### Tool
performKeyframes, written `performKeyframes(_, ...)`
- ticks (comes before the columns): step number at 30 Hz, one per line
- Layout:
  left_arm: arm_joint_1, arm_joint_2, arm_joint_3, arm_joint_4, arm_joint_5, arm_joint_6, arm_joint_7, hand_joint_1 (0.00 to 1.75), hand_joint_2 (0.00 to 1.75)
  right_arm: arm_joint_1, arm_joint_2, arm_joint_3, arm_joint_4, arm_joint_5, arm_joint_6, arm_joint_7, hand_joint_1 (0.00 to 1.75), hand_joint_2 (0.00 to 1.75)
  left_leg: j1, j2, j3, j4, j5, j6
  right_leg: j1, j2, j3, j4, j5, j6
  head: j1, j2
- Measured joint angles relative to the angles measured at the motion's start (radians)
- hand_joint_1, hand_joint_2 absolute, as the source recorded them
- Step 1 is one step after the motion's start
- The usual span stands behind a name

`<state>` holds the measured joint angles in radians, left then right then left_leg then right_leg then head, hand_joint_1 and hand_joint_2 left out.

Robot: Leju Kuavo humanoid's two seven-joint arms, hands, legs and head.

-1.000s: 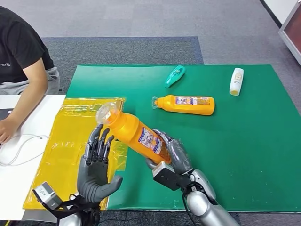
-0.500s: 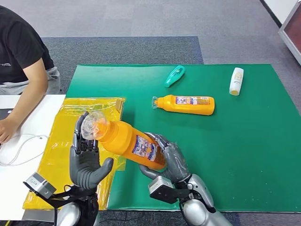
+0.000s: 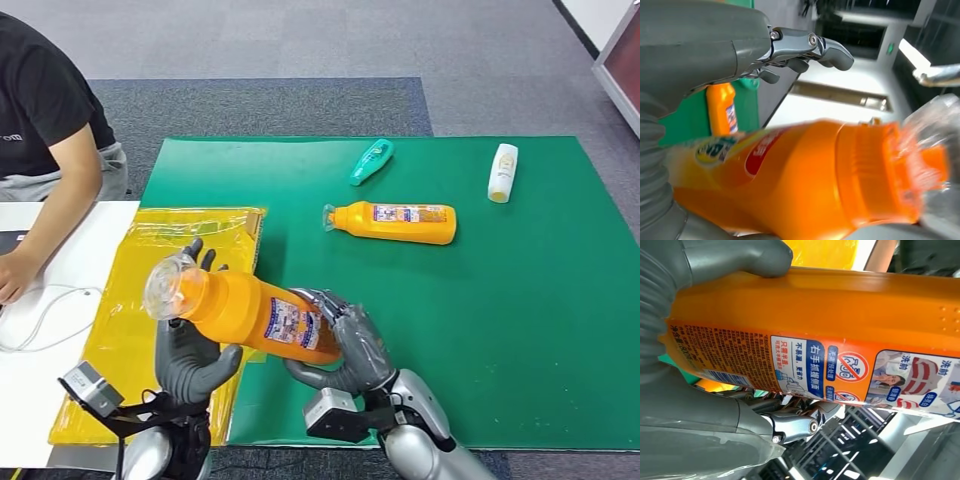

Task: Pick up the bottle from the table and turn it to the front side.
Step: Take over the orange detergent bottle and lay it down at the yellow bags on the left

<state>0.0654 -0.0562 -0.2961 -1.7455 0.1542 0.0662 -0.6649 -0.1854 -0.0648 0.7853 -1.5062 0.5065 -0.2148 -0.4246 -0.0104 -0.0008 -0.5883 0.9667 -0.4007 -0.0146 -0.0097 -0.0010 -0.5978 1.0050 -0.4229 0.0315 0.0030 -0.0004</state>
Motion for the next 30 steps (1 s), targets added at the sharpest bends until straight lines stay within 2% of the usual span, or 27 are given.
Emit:
performKeyframes(4,-0.024,0.011,-0.016,0.04,0.037,-0.061,0.06,0.0,1.75,-0.021,-0.001,0.034,0.003,-0.006,0.025,-0.008,1.75,1.75,0.0,0.0,0.0,0.0,0.0,0.0,0.0,0.0,0.0,0.0,0.0,0.0,0.0,0.0)
performKeyframes(8,-0.049,0.025,-0.033,0.08,0.016,-0.094,0.078,0.01,1.75,-0.045,-0.001,0.061,0.01,-0.015,0.046,-0.01,1.75,1.75,0.0,0.0,0.0,0.0,0.0,0.0,0.0,0.0,0.0,0.0,0.0,0.0,0.0,0.0)
performKeyframes(9,-0.056,0.03,-0.039,0.088,-0.004,-0.096,0.078,0.03,1.75,-0.053,-0.001,0.068,0.011,-0.017,0.05,-0.012,1.75,1.75,0.0,0.0,0.0,0.0,0.0,0.0,0.0,0.0,0.0,0.0,0.0,0.0,0.0,0.0)
performKeyframes(10,-0.064,0.035,-0.046,0.095,-0.025,-0.096,0.076,0.12,1.75,-0.061,-0.001,0.074,0.011,-0.018,0.054,-0.013,1.75,1.75,0.0,0.0,0.0,0.0,0.0,0.0,0.0,0.0,0.0,0.0,0.0,0.0,0.0,0.0)
performKeyframes(13,-0.085,0.052,-0.061,0.108,-0.075,-0.093,0.07,1.4,1.75,-0.078,-0.001,0.089,0.012,-0.025,0.062,-0.015,1.75,1.75,0.0,0.0,0.0,0.0,0.0,0.0,0.0,0.0,0.0,0.0,0.0,0.0,0.0,0.0)
performKeyframes(14,-0.091,0.058,-0.065,0.111,-0.087,-0.092,0.069,1.75,1.75,-0.083,-0.001,0.091,0.012,-0.028,0.064,-0.015,1.75,1.75,0.0,0.0,0.0,0.0,0.0,0.0,0.0,0.0,0.0,0.0,0.0,0.0,0.0,0.0)
performKeyframes(21,-0.109,0.083,-0.089,0.12,-0.192,-0.027,0.027,1.75,1.75,-0.096,-0.001,0.102,0.022,-0.039,0.074,-0.015,1.75,1.75,0.0,0.0,0.0,0.0,0.0,0.0,0.0,0.0,0.0,0.0,0.0,0.0,0.0,0.0)
performKeyframes(30,-0.11,0.113,-0.122,0.106,-0.317,0.111,-0.013,1.74,1.75,-0.112,0.014,0.118,0.052,-0.05,0.085,-0.012,1.75,1.75,0.0,0.0,0.0,0.0,0.0,-0.001,0.0,0.0,0.0,0.0,0.0,0.0,0.0,0.0)
